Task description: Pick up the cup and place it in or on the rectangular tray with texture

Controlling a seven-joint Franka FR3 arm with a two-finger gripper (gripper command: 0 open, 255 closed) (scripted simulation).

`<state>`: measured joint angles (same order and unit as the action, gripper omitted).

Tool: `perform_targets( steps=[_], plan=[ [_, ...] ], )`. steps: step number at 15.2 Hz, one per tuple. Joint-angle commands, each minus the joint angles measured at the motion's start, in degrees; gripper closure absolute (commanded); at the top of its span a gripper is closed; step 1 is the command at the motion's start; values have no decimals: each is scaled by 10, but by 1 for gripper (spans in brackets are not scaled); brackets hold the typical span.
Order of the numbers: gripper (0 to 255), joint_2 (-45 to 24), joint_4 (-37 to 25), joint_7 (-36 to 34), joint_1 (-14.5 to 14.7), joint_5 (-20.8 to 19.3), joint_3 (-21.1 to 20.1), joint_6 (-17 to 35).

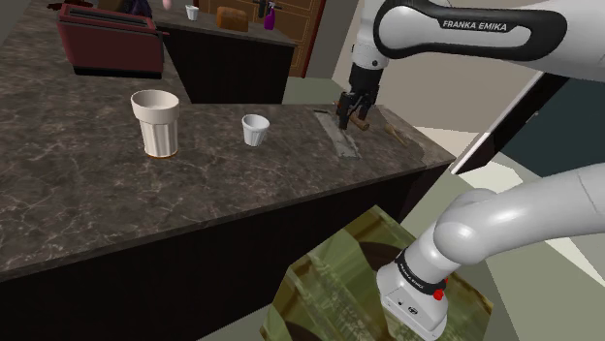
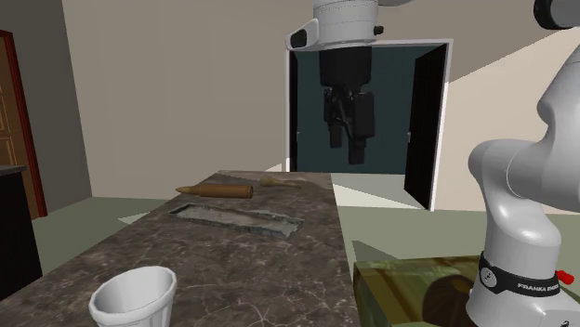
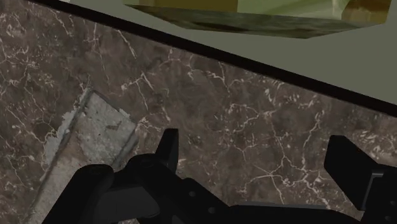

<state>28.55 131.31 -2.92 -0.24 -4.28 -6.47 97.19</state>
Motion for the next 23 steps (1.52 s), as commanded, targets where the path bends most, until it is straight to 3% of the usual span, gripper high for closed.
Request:
perform_targets(
  steps=[1, 12, 23],
  plan=[
    [0, -40, -15, -24, 2, 1, -15, 25],
    [0, -276, -171, -143, 10, -42, -67, 100],
    [0, -537, -439, -234, 57, -116, -71, 81]
  ],
)
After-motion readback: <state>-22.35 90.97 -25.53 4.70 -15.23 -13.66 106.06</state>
